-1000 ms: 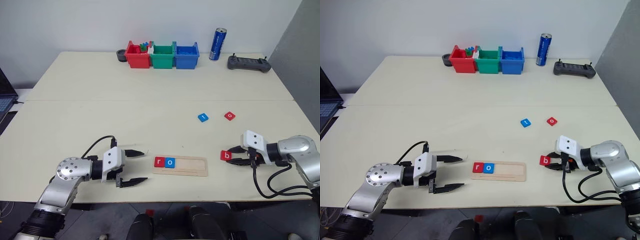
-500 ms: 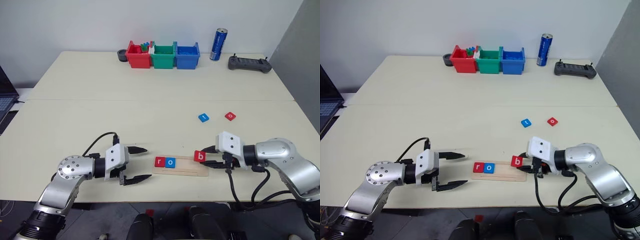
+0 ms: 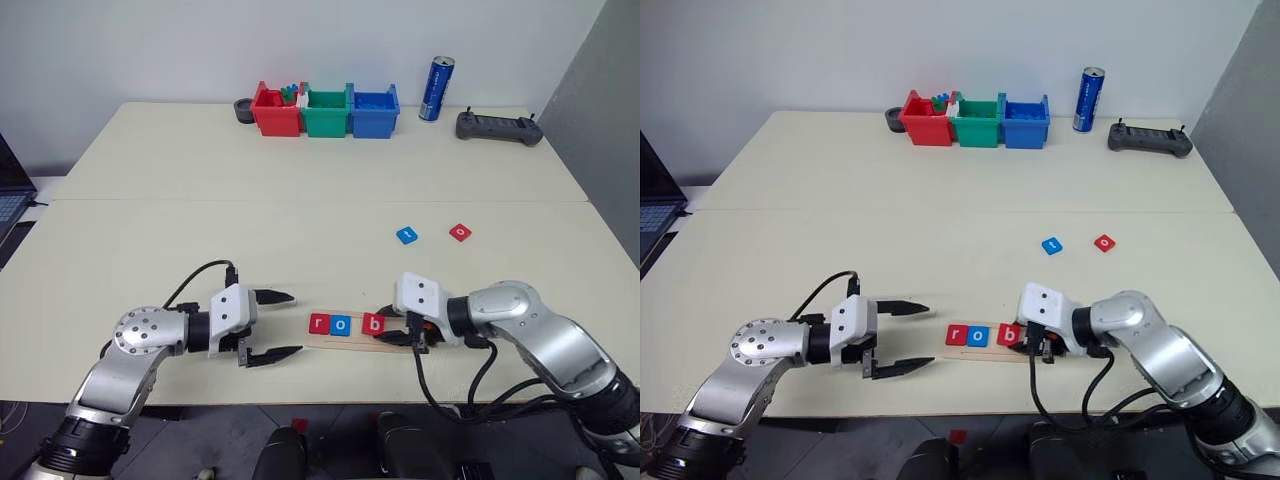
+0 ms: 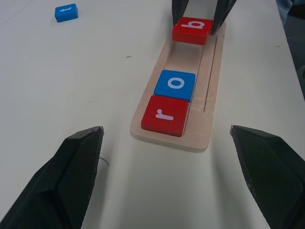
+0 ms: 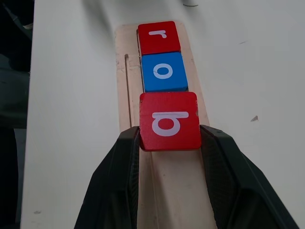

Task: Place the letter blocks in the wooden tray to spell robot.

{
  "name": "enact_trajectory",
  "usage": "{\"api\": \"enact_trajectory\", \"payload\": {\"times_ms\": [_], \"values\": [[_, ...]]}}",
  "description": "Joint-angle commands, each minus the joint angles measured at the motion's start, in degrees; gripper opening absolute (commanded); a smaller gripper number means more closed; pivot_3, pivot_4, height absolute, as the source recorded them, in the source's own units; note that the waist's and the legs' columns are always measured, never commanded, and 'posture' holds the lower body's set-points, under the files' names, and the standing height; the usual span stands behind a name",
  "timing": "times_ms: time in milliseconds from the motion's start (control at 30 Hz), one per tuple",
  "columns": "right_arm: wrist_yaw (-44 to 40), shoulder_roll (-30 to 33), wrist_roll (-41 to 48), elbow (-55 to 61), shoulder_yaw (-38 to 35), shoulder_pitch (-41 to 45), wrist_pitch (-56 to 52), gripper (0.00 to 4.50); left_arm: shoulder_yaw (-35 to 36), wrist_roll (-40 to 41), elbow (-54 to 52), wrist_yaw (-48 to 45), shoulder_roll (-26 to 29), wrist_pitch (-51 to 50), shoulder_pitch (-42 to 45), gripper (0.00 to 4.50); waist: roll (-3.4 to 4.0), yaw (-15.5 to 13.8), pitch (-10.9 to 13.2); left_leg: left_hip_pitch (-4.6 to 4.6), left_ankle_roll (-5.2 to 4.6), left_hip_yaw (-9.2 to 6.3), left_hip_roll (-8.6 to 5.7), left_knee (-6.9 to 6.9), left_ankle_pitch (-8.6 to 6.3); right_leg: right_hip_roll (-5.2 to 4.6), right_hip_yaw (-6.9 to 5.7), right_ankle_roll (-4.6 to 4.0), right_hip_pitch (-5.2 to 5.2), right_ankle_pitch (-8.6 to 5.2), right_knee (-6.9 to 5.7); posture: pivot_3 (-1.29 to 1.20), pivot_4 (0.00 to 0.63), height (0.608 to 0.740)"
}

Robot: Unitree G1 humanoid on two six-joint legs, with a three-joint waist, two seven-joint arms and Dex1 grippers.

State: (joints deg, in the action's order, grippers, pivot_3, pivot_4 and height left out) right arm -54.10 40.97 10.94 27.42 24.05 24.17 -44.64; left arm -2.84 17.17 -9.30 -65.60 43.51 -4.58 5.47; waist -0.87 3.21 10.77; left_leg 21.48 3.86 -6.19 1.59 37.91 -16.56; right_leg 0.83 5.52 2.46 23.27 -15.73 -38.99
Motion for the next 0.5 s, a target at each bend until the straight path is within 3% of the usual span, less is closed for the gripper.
{"api": "enact_trajectory", "payload": {"times_ms": [33, 500], "values": [[0.64, -0.7, -1.96, -1.4, 1.75, 1.6, 0.96, 1.47, 0.72, 0.36, -2.28, 0.44, 0.54, -0.55, 0.84, 4.5, 0.0, 0.01, 0.0, 0.0, 0.0, 0.0, 0.0, 0.0, 0.0, 0.0, 0.0, 0.0, 0.0, 0.0, 0.0, 0.0, 0.15, 0.74], [-1.23, -0.67, -4.75, -3.63, 3.99, 3.08, 4.07, 1.47, 1.22, -0.07, 0.4, -0.43, 0.4, 2.0, 0.36, 4.5, 0.0, 0.0, 0.0, 0.0, 0.0, -0.01, 0.0, -0.01, 0.0, 0.0, -0.01, -0.01, 0.01, 0.01, 0.0, 0.0, 0.15, 0.74]]}}
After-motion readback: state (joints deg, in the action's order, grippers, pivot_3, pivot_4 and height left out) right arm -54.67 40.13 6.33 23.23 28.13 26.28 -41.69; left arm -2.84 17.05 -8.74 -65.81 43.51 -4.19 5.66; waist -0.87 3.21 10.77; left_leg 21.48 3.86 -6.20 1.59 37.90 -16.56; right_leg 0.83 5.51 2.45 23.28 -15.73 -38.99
